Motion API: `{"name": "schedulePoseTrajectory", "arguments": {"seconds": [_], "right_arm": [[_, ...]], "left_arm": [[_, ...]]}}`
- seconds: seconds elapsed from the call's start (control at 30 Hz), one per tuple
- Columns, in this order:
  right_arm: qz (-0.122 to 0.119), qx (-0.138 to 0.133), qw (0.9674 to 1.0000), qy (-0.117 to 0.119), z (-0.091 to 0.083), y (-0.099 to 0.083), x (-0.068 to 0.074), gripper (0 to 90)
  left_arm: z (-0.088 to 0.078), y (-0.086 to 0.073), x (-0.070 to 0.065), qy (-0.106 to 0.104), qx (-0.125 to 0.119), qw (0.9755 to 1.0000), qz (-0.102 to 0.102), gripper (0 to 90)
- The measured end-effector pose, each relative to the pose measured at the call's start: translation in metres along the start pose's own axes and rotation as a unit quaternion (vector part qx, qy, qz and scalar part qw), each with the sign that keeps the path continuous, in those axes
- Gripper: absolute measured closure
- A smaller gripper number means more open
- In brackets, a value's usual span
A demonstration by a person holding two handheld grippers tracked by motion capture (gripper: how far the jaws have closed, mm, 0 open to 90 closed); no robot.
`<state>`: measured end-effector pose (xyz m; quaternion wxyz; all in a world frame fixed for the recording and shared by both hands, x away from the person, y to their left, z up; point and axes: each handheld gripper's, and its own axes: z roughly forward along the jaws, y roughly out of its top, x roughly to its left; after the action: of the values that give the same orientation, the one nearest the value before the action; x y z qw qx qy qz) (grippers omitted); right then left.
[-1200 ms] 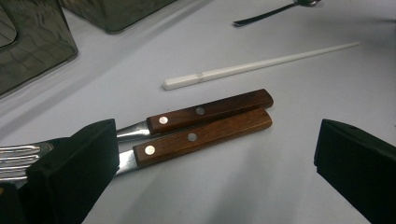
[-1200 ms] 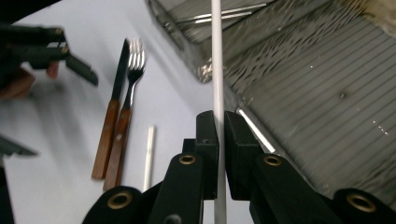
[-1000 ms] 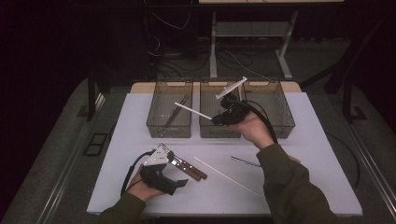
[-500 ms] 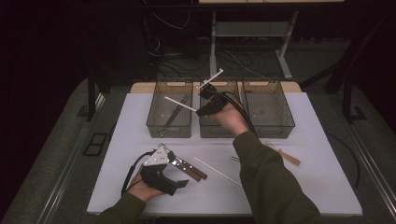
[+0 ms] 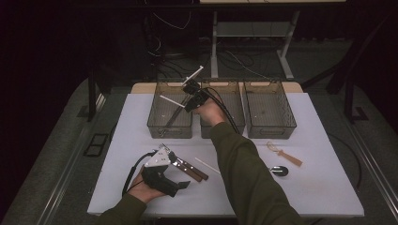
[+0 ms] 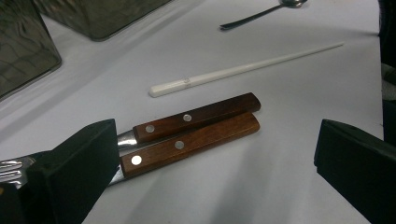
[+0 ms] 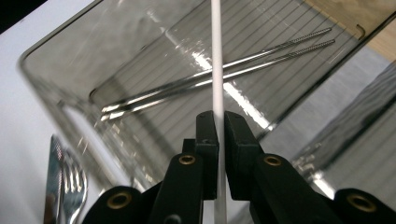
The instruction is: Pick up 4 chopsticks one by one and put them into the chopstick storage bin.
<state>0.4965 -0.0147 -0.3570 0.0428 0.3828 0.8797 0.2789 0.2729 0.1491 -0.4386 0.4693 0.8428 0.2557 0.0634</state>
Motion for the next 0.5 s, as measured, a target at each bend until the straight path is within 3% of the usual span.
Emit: {"name": "schedulePoseTrajectory", "arguments": {"seconds": [0.17,0.23,0.5], "right_arm": [[0.012,-0.002,0.9999,0.008,0.016,0.006,0.001,85.1],[0.01,-0.002,0.9999,0.001,0.019,0.008,0.003,84.3],[0.006,-0.039,0.9992,0.005,0.003,0.008,0.004,68.4]], "left_arm": [[0.0,0.001,0.0,-0.003,-0.002,1.0,0.001,0.0],[0.0,0.001,0.0,-0.003,-0.002,1.0,0.002,0.0],[-0.001,0.001,0.0,-0.002,-0.001,1.0,0.004,0.0]]}}
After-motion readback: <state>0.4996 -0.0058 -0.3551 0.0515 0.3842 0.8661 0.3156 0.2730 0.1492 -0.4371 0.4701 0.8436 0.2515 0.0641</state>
